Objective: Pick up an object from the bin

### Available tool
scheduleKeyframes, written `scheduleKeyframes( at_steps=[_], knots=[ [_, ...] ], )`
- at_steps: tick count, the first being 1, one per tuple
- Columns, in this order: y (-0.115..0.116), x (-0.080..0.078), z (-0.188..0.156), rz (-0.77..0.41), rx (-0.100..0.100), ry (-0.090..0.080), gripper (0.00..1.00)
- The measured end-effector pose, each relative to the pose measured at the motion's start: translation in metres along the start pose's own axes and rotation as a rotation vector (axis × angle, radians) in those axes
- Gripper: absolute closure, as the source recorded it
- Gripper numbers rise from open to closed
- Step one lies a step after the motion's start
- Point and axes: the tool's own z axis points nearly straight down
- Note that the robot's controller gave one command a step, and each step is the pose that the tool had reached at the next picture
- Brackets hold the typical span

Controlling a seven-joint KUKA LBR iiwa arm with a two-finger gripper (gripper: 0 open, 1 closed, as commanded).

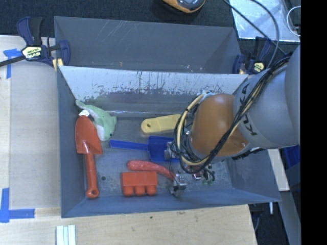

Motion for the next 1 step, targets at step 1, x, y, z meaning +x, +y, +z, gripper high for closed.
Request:
scheduleKeyframes(
  at_steps=[1],
  knots=[
    [-0.0429,-0.0885,-0.0019,0.079,0.003,-0.006,1.0]
  ],
)
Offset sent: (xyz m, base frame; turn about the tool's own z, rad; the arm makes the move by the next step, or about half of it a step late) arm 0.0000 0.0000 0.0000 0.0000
